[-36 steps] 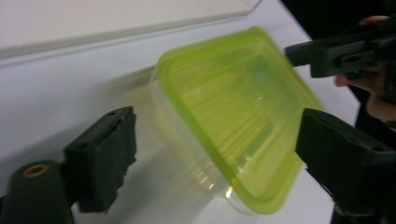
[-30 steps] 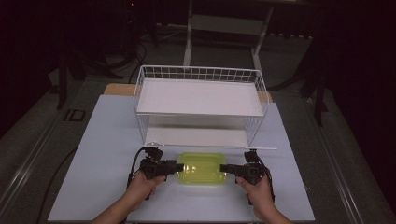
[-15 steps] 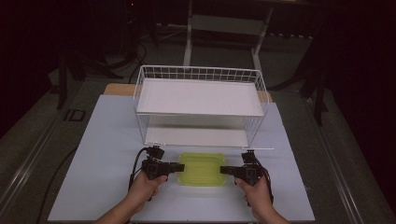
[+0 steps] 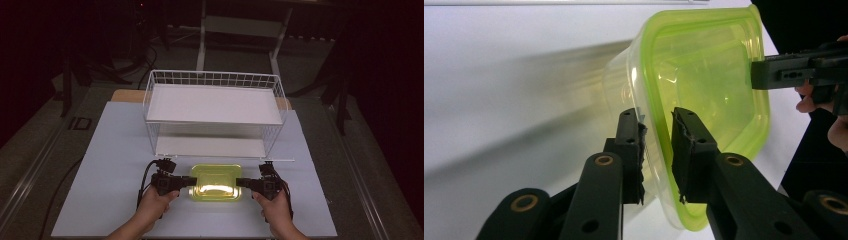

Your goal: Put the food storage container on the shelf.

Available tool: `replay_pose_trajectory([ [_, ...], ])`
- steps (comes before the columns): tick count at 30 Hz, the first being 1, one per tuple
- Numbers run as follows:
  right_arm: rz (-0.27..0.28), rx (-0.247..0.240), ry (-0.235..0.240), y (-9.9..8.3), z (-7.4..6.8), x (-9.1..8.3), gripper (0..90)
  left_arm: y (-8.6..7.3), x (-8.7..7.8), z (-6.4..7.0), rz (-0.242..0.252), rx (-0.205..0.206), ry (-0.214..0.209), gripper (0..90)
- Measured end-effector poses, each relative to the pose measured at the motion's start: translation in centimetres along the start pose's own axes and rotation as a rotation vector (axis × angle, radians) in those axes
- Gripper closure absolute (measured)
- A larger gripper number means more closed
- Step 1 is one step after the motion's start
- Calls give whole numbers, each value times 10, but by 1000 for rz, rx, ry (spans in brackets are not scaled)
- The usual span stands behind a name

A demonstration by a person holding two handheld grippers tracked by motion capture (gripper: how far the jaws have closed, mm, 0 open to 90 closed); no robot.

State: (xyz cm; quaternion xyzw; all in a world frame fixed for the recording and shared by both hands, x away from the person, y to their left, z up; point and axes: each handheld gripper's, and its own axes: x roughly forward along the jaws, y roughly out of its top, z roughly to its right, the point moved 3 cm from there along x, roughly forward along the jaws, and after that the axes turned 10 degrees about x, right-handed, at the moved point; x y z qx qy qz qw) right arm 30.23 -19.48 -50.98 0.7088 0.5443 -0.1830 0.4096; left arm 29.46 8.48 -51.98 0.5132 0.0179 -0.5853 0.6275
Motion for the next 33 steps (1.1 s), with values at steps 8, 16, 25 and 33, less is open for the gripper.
replay_pose_trajectory([
  [8, 11, -20, 5, 4, -8, -5, 788, 6, -7, 1, 22, 14, 21, 797],
  [16, 58, -42, 18, 18, -17, -14, 788, 24, -18, 3, 91, 22, 8, 802],
  [25, 99, -64, 18, 36, -24, -18, 788, 38, -23, -1, 140, 40, 4, 803],
  [33, 122, -48, 8, 53, -22, -10, 787, 51, -20, -8, 168, 30, 15, 803],
])
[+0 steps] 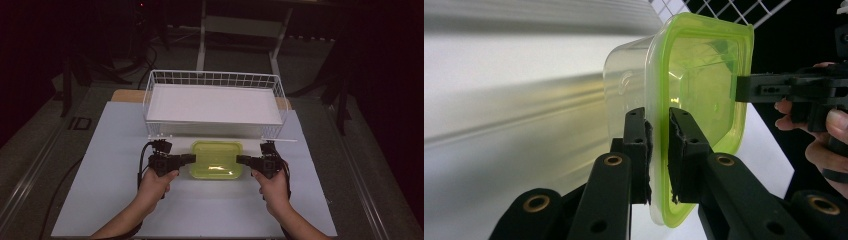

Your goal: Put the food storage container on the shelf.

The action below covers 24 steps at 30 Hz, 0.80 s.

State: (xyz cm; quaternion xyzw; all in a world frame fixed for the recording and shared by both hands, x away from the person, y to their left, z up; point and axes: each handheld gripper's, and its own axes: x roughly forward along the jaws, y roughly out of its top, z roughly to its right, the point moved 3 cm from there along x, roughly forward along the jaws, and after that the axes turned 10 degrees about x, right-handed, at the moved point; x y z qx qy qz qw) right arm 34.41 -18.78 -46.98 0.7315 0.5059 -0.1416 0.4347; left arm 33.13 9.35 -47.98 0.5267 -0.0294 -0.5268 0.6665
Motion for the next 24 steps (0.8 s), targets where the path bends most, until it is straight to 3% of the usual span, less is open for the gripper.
replay_pose_trajectory([
  [19, 23, 4, -70, 22, 15, 36, 780, 3, 31, -32, -18, -34, 47, 802],
  [24, 24, 17, -79, 23, 19, 43, 779, 3, 36, -38, -9, -12, 49, 802],
])
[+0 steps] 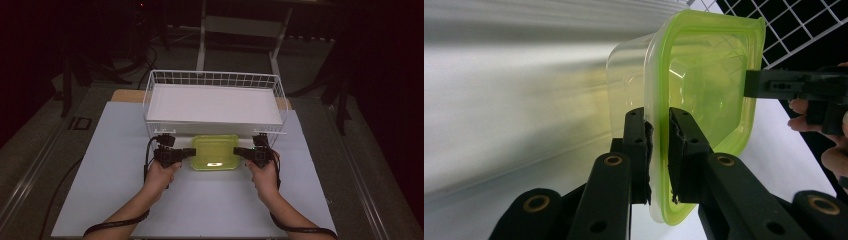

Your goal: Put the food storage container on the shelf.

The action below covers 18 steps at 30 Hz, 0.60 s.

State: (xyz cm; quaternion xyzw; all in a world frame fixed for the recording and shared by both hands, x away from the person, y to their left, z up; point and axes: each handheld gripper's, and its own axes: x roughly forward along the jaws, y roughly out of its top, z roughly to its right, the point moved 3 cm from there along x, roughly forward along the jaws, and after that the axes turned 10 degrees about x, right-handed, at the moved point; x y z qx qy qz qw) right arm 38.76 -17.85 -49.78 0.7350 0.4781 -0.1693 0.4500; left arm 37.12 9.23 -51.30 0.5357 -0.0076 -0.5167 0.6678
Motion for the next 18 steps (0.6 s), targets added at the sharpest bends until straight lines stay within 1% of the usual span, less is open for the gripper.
replay_pose_trajectory([
  [3, -3, 2, -9, 0, 1, 4, 779, -1, 4, -3, 5, 2, 8, 802],
  [4, 2, -5, -16, 1, 2, 6, 779, -1, 4, -4, 7, -2, 7, 800],
  [5, 14, -13, -9, 2, 3, 7, 779, 0, 5, -5, 12, -14, 5, 800],
  [8, 27, -17, -10, 4, 2, 8, 780, 3, 6, -8, 21, 4, 14, 797],
  [9, 33, -19, -17, 4, 2, 8, 781, 4, 7, -8, 24, 4, 16, 795],
  [11, 42, -15, -12, 5, 2, 8, 783, 5, 10, -11, 26, 0, 19, 791],
  [12, 47, -19, -4, 5, 2, 9, 784, 5, 11, -13, 33, 5, 22, 788],
  [14, 59, -23, -8, 6, 1, 10, 782, 5, 12, -15, 47, 7, 10, 782],
  [16, 71, -9, -1, 6, 3, 10, 781, 4, 13, -16, 68, 20, 8, 773],
  [18, 86, -17, 3, 6, 4, 11, 775, 3, 14, -18, 91, 29, 3, 764],
])
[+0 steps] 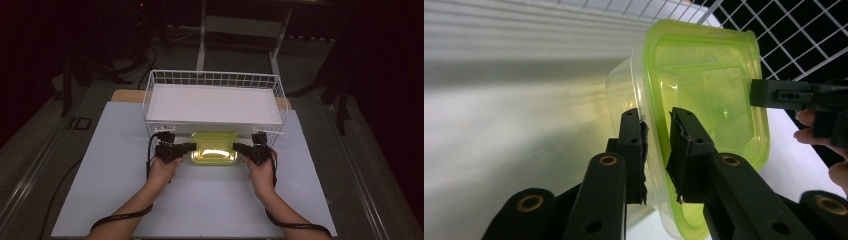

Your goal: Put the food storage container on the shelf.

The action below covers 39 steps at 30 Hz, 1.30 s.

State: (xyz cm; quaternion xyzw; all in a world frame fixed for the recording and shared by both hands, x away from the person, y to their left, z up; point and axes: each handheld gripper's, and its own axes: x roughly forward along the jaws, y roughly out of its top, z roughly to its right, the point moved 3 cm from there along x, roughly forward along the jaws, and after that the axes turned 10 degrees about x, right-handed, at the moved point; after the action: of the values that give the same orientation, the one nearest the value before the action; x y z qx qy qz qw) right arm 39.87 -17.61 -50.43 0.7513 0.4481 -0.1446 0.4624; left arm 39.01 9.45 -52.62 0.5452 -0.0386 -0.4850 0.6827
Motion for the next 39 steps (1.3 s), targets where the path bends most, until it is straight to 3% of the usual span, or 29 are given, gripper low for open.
replay_pose_trajectory([
  [2, 19, -10, -1, -1, 0, 1, 768, -2, 1, 0, 22, 31, 8, 750],
  [8, 65, -37, -13, -1, 0, 5, 748, -3, 5, -2, 70, 47, 33, 711],
  [12, 72, -18, -16, 1, 2, 9, 728, -2, 9, -5, 78, 38, 43, 678],
  [20, 104, -53, -54, 1, 1, 15, 693, -3, 15, -9, 126, 17, 69, 621],
  [25, 106, -43, -44, 0, 0, 15, 596, -4, 14, -7, 128, 18, 67, 581],
  [33, 118, -89, -33, -2, -6, 5, 533, -4, 6, -1, 129, 24, 80, 495],
  [39, 125, -137, -25, -7, -12, -8, 538, -9, -9, 9, 113, 80, 121, 454],
])
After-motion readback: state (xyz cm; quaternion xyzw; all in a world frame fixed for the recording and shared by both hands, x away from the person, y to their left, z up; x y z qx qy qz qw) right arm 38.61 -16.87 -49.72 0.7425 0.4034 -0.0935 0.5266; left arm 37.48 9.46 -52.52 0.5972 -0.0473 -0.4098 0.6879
